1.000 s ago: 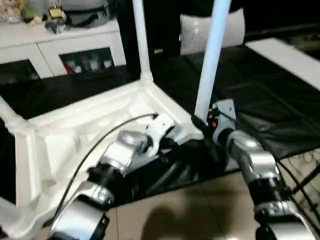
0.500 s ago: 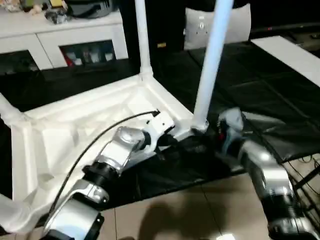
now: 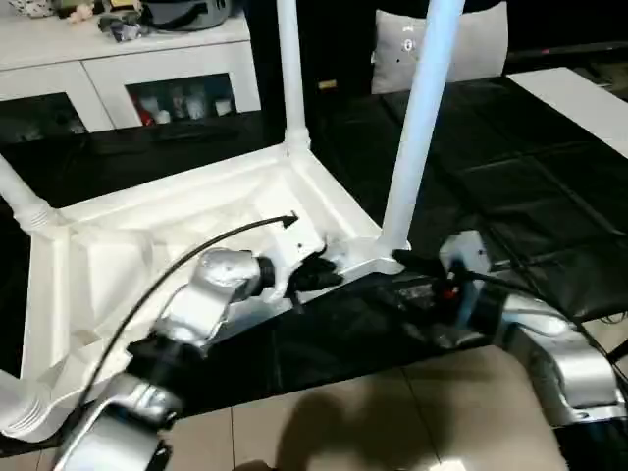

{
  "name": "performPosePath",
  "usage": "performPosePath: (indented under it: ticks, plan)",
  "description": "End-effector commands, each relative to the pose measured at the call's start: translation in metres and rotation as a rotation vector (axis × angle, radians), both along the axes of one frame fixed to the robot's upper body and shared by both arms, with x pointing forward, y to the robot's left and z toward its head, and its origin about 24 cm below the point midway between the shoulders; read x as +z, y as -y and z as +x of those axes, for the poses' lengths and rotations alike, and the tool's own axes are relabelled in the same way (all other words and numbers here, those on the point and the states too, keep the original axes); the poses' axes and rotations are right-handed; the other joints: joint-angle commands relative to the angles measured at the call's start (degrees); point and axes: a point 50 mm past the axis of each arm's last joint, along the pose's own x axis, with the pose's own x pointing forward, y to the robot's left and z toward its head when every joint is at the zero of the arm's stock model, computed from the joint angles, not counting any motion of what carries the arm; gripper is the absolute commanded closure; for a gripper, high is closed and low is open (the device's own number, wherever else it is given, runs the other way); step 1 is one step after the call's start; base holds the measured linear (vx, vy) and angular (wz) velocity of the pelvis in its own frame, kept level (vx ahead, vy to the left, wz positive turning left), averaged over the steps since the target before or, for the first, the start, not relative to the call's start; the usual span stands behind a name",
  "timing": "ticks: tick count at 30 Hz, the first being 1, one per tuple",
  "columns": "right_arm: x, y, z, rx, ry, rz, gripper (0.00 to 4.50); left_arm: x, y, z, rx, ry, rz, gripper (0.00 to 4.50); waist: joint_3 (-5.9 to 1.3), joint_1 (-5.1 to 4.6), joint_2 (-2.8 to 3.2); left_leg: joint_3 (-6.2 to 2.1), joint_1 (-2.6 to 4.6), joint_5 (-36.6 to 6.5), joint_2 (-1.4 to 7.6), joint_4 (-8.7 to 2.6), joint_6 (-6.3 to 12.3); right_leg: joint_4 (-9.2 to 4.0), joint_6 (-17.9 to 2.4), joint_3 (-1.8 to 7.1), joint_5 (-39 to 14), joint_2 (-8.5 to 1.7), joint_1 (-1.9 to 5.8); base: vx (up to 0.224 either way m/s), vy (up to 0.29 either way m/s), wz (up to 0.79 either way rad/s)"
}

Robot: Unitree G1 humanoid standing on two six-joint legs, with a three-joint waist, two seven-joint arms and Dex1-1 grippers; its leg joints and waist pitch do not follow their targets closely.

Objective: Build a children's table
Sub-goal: Rotate table base

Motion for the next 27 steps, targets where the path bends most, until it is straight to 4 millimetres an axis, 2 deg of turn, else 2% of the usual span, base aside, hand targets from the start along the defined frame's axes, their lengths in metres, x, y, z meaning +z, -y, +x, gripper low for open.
performPosePath:
  ticks: [1, 2, 3, 4, 6, 8, 11, 12, 13, 15, 16, 17, 18, 19, 20, 21, 24, 25, 27]
  plan:
    - [0.006, -0.011, 0.003, 0.032, 0.02, -0.002, 0.0, 0.009, -0.018, -0.006, 0.006, 0.004, 0.049, 3.07, -3.09, 0.43, -0.77, -1.56, 0.29, -8.67, 4.29, -4.46, 4.78, -4.65, -11.51, 3.64, -9.1, -5.18, 2.94, 0.0, 0.0, 0.0]
    - [0.005, -0.017, 0.007, 0.03, 0.017, -0.01, 0.0, 0.012, -0.032, -0.014, 0.007, -0.001, 0.097, 3.0, -2.99, 0.16, -0.54, -1.41, 0.49, -9.05, 4.11, -4.49, 4.29, -4.7, -11.65, 3.72, -9.63, -5.05, 2.68, 0.0, 0.0, 0.0]
    - [0.005, -0.018, 0.008, 0.028, 0.017, -0.014, 0.0, 0.013, -0.035, -0.015, 0.008, -0.003, 0.108, 2.89, -3.03, 0.11, -0.7, -1.5, 0.44, -8.87, 4.15, -4.51, 4.01, -4.52, -11.82, 3.76, -9.55, -5.19, 2.78, 0.0, 0.0, 0.0]
    - [0.004, -0.024, 0.014, 0.011, 0.02, -0.03, 0.0, 0.016, -0.047, -0.022, 0.023, -0.013, 0.141, 2.8, -2.9, 0.17, -0.41, -1.26, 0.59, -8.68, 3.97, -4.51, 3.97, -4.74, -11.67, 3.82, -10.22, -4.93, 2.45, 0.0, 0.0, 0.0]
    - [0.002, -0.033, 0.023, -0.022, 0.022, -0.039, 0.0, 0.019, -0.061, -0.028, 0.049, -0.015, 0.193, 2.73, -2.88, 0.22, -0.66, -1.28, 0.66, -8.15, 4.05, -4.63, 3.27, -4.5, -12.3, 3.88, -9.96, -4.95, 2.39, 0.0, 0.0, 0.0]
    - [0.002, -0.044, 0.031, -0.047, 0.03, -0.042, 0.0, 0.02, -0.071, -0.031, 0.08, 0.003, 0.261, 2.56, -2.88, 0.34, -0.26, -1.28, 0.99, -8.16, 4.12, -4.72, 2.4, -4.19, -12.69, 4.06, -8.43, -4.84, 2.11, 0.0, 0.0, 0.0]
    - [0.001, -0.056, 0.036, -0.052, 0.026, -0.042, 0.0, 0.02, -0.077, -0.033, 0.114, 0.012, 0.297, 2.43, -2.9, 0.54, -0.23, -1.16, 1.09, -8.56, 4.01, -4.71, 1.74, -4.09, -12.67, 4.07, -6.94, -4.76, 2.23, 0.0, 0.0, 0.0]
    - [0.0, -0.069, 0.04, -0.047, 0.02, -0.049, 0.0, 0.018, -0.078, -0.035, 0.13, 0.007, 0.308, 2.43, -2.96, 0.47, -0.22, -1.2, 1.03, -8.5, 4.02, -4.71, 1.57, -3.89, -12.82, 4.12, -6.33, -4.84, 2.27, 0.0, 0.0, 0.0]
    - [-0.001, -0.072, 0.041, -0.046, 0.019, -0.052, 0.0, 0.018, -0.078, -0.037, 0.133, 0.004, 0.31, 2.43, -2.87, 0.24, -0.28, -1.24, 0.73, -8.7, 3.83, -4.83, 1.29, -3.88, -13.02, 4.04, -6.19, -4.86, 2.51, 0.0, 0.0, 0.0]
    - [-0.003, -0.081, 0.049, -0.118, 0.018, -0.079, 0.0, 0.014, -0.078, -0.04, 0.137, 0.002, 0.339, 2.43, -2.79, 0.01, -0.28, -1.17, 0.74, -9.32, 3.74, -4.9, 0.57, -3.95, -12.87, 4.15, -7.16, -4.93, 2.47, 0.0, 0.0, 0.0]
    - [-0.003, -0.081, 0.049, -0.118, 0.018, -0.079, 0.0, 0.014, -0.078, -0.04, 0.137, 0.002, 0.339, 2.43, -2.78, 0.01, -0.29, -1.14, 0.83, -9.73, 3.68, -4.86, 0.41, -4.05, -12.72, 4.17, -7.79, -4.93, 2.46, 0.0, 0.0, 0.0]
    - [-0.004, -0.083, 0.056, -0.192, 0.02, -0.092, 0.0, 0.012, -0.078, -0.043, 0.139, -0.002, 0.348, 2.43, -2.74, 0.05, -0.62, -1.06, 0.85, -10.15, 3.66, -4.85, 0.32, -4.22, -12.23, 4.27, -8.66, -4.94, 2.55, 0.0, 0.0, 0.0]
    - [-0.004, -0.083, 0.057, -0.211, 0.017, -0.092, 0.0, 0.011, -0.078, -0.043, 0.139, -0.002, 0.349, 2.43, -2.77, 0.09, -0.39, -1.1, 0.88, -10.09, 3.74, -4.87, 0.13, -4.08, -12.31, 4.35, -8.92, -5.08, 2.39, 0.0, 0.0, 0.0]
    - [-0.005, -0.082, 0.066, -0.343, -0.003, -0.085, 0.0, 0.009, -0.077, -0.047, 0.142, -0.004, 0.353, 2.43, -2.7, 0.05, -0.56, -1.13, 0.87, -9.67, 3.73, -4.99, -0.24, -4.15, -12.06, 4.33, -9.39, -5.0, 2.47, 0.0, 0.0, 0.0]
    - [-0.007, -0.078, 0.07, -0.412, -0.009, -0.085, 0.0, 0.008, -0.078, -0.048, 0.144, -0.001, 0.36, 2.43, -2.69, -0.17, -0.43, -1.13, 1.0, -10.32, 3.72, -5.08, -0.8, -4.12, -12.04, 4.41, -10.18, -4.96, 2.35, 0.0, 0.0, 0.0]
    - [-0.007, -0.078, 0.07, -0.412, -0.009, -0.085, 0.0, 0.008, -0.078, -0.048, 0.145, -0.001, 0.36, 2.43, -2.72, -0.08, -0.39, -1.06, 1.19, -10.77, 3.67, -5.01, -0.97, -4.21, -11.92, 4.38, -10.5, -4.89, 2.23, 0.0, 0.0, 0.0]
    - [-0.011, -0.06, 0.079, -0.583, -0.035, -0.062, 0.0, 0.006, -0.082, -0.045, 0.16, 0.041, 0.411, 2.43, -2.67, -0.03, 0.05, -1.06, 1.46, -12.53, 3.71, -5.12, -1.82, -4.23, -11.63, 4.44, -10.09, -4.73, 1.99, 0.0, 0.0, 0.0]
    - [-0.011, -0.055, 0.082, -0.616, -0.046, -0.045, 0.0, 0.006, -0.083, -0.044, 0.161, 0.052, 0.416, 2.43, -2.7, 0.02, -0.08, -1.04, 1.59, -13.26, 3.74, -5.15, -2.07, -4.24, -11.72, 4.48, -9.65, -4.68, 1.93, 0.0, 0.0, 0.0]
    - [-0.011, -0.045, 0.086, -0.683, -0.067, -0.011, 0.0, 0.005, -0.085, -0.042, 0.168, 0.067, 0.428, 2.43, -2.75, 0.3, 0.07, -0.9, 1.75, -13.94, 3.67, -5.07, -2.34, -4.12, -11.89, 4.55, -8.3, -4.58, 1.91, 0.0, 0.0, 0.0]
